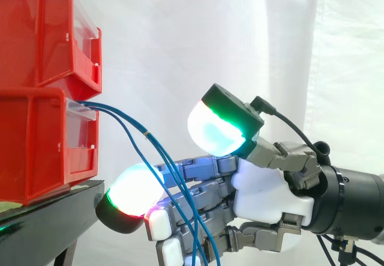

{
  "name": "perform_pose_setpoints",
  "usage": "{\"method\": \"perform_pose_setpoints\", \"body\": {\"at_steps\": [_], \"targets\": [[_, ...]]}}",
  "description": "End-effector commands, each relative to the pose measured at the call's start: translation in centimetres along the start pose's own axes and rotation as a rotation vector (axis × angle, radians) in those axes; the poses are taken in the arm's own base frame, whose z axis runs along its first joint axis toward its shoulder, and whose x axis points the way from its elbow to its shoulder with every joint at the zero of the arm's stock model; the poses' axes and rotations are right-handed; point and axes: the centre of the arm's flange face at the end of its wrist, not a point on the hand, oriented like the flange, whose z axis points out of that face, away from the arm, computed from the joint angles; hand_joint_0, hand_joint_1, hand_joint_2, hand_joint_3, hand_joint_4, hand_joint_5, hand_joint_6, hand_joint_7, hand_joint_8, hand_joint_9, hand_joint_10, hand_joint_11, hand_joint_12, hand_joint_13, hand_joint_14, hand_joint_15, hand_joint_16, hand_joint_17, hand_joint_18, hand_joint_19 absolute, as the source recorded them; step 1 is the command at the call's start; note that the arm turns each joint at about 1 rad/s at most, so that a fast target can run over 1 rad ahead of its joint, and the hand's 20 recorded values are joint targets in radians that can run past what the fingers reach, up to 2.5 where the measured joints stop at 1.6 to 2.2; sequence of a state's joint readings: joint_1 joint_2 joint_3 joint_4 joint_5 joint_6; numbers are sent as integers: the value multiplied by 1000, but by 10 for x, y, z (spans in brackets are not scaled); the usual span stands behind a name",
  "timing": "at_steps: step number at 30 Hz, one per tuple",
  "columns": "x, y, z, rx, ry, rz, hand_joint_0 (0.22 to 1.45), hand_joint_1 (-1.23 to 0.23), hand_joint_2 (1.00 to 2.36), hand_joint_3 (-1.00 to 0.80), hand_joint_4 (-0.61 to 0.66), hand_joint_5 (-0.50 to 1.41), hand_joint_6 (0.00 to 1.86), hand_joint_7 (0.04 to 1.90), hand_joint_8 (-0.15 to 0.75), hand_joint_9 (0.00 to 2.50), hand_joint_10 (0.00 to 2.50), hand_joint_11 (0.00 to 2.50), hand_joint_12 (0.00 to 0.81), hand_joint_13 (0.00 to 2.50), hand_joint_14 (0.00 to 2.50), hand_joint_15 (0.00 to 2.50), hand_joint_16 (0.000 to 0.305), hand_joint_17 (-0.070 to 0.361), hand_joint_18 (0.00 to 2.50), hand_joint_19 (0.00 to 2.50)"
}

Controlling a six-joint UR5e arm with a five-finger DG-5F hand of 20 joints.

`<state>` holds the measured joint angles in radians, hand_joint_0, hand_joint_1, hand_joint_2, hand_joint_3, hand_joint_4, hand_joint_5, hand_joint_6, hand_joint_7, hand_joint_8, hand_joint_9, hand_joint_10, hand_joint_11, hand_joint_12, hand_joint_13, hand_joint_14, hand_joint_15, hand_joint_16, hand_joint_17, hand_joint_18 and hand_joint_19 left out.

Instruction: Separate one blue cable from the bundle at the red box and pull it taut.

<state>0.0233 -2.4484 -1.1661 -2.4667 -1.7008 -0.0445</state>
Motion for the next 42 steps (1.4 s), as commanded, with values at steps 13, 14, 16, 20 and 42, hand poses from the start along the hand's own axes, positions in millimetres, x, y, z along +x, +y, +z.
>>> {"method": "perform_pose_setpoints", "body": {"at_steps": [13, 14, 16, 20, 42], "targets": [[-1, 10, 8, -22, 13, -2, 645, -635, 1010, -368, 351, -147, 503, 1112, 400, 731, 13, 556, 449, 913, 19, 542, 62, 139, 820, 645], [0, 10, 8, -22, 14, -3, 644, -635, 1010, -371, 355, -147, 502, 1109, 403, 730, 15, 560, 449, 915, 22, 540, 62, 139, 820, 645], [1, 11, 10, -27, 16, -2, 642, -635, 1010, -376, 352, -148, 503, 1108, 400, 731, 15, 555, 446, 917, 19, 545, 62, 139, 820, 646], [4, 13, 12, -29, 17, -1, 630, -639, 1009, -395, 357, -149, 503, 1101, 400, 731, 16, 563, 450, 928, 19, 552, 62, 139, 826, 662], [4, 13, 10, -18, 44, 0, 764, -654, 1019, -213, 313, -129, 520, 1262, 399, 766, 13, 565, 440, 964, 20, 565, 60, 135, 843, 694]]}}
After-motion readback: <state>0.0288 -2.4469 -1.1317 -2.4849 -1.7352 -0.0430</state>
